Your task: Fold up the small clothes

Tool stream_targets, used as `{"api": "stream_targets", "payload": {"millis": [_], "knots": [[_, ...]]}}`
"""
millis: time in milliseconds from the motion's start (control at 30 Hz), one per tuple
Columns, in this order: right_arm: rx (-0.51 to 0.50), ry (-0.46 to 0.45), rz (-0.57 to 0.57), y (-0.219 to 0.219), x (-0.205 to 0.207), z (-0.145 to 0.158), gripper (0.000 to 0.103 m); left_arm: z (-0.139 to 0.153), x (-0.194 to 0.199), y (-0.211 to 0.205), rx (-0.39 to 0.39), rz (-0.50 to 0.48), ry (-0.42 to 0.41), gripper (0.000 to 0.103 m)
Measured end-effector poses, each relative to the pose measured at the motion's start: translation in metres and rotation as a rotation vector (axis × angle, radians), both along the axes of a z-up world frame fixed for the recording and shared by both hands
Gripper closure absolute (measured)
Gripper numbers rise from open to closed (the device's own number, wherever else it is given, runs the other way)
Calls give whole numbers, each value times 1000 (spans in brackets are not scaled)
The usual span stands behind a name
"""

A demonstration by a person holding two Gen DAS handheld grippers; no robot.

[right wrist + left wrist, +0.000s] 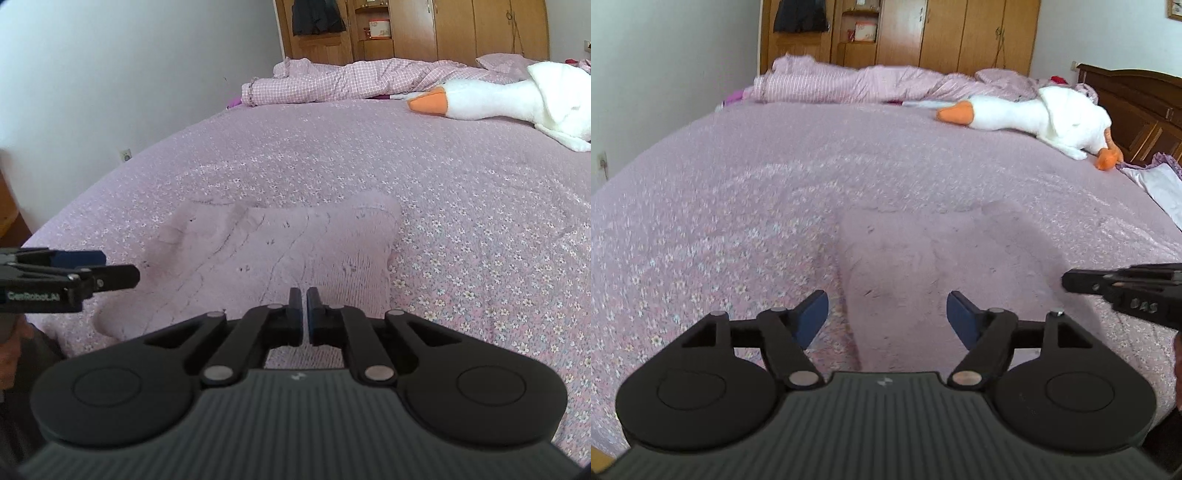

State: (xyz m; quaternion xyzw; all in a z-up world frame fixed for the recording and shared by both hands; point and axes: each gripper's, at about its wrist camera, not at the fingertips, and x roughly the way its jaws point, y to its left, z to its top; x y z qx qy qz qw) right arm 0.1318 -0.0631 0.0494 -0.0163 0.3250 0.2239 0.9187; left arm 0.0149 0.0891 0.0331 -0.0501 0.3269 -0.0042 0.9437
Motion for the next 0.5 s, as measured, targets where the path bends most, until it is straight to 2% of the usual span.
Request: {"api": "stream_targets", "payload": {"millis": [67,100,133,200,333,500], "knots": [[-7,-2,0,-1,2,1,73,-7,6,6,-10,3,38,26],[-11,-7,-3,-1,3,1,49,-12,8,10,-14,3,53,26],[-12,-18,-8,-3,2,1,31,-15,9,11,-16,7,70,26],[-9,-41,-11,-5,0,3,22,-21,11,13,-13,9,88,26],[1,-53,-6,-11,1,5,22,-28,14,12,-9,31,109,14],[87,44,7,-28,17,0,10,-33,19,14,-37,28,122,9]]}}
